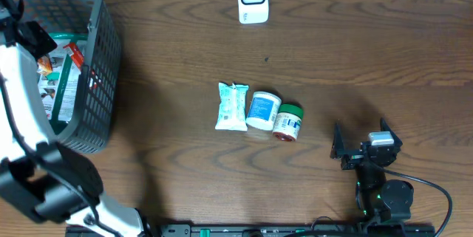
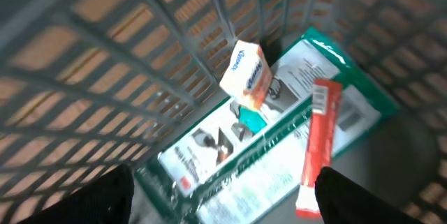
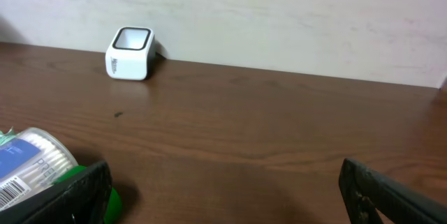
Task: Scan the item barcode
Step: 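Grasp the small white Kleenex tissue pack in the basket with the left gripper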
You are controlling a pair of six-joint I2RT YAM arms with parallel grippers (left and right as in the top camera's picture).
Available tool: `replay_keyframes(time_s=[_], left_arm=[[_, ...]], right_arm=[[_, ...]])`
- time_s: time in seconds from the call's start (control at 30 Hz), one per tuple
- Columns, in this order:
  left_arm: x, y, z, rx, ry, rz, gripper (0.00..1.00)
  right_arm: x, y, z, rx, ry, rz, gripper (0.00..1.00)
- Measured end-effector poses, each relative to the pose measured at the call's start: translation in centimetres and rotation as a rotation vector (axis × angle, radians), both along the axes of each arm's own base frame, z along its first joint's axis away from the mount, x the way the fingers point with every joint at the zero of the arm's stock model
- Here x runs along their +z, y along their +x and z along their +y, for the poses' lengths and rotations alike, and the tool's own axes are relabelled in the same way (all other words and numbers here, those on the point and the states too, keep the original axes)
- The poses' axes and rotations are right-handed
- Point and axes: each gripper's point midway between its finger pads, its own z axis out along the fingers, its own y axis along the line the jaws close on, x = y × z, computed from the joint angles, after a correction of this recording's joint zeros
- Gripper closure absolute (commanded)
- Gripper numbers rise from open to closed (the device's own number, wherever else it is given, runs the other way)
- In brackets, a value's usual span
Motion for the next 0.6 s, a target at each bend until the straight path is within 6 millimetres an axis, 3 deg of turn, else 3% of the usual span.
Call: replay_keyframes(time_s=[0.23, 0.6], left_arm=[[-4.3, 3.0, 2.0, -0.049, -0.014, 0.007, 0.23], [-9.1, 5.8, 2.6, -0.141, -0.066, 0.004, 0.26]], right_arm=[[0.0, 0.0, 0.0, 0.000, 0.000, 0.000, 0.01], [0.0, 0.0, 0.0, 0.000, 0.000, 0.000, 0.01]])
